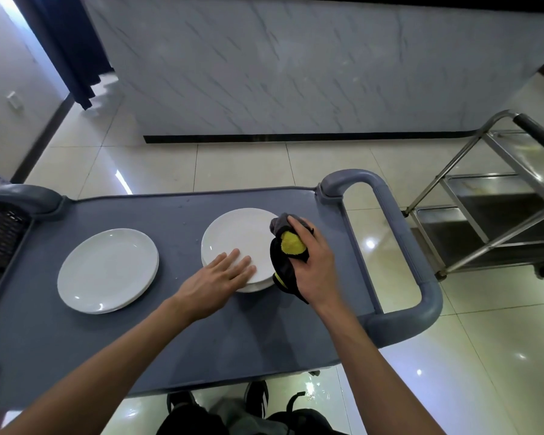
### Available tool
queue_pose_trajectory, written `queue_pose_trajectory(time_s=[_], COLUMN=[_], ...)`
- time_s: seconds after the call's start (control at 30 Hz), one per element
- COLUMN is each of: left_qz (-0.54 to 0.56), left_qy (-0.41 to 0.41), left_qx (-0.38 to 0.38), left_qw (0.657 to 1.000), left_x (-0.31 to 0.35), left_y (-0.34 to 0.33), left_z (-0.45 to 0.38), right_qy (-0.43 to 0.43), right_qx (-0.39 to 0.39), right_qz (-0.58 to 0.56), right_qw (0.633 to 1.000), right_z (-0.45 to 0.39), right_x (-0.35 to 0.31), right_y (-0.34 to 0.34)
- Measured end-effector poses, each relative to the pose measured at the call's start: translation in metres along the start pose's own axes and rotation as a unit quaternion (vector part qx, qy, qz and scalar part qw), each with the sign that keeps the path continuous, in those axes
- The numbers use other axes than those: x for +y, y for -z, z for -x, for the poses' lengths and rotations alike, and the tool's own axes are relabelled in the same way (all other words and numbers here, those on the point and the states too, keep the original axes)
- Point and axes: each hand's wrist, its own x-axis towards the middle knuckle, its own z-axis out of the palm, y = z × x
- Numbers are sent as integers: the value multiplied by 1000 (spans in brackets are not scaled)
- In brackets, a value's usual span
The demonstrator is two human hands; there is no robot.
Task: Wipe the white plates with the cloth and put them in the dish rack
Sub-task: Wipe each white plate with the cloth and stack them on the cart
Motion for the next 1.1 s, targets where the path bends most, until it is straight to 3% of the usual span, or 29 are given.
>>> queue_pose_trajectory(time_s=[0.43,0.63,0.87,1.1], left_qz=[75,137,133,92], left_qy=[22,23,150,224], left_qx=[-12,88,143,113], left_qw=[997,986,969,964], left_x=[-2,0,-7,-31], left_y=[-25,-18,-12,-13], left_z=[8,7,31,83], right_qy=[2,21,68,114], right_qx=[-35,-49,-70,-149], right_qz=[23,29,9,-9], right_qw=[999,998,995,982], right_z=[4,0,-16,-26], right_x=[-3,-9,-35,-78], right_y=[-12,-21,-44,-95])
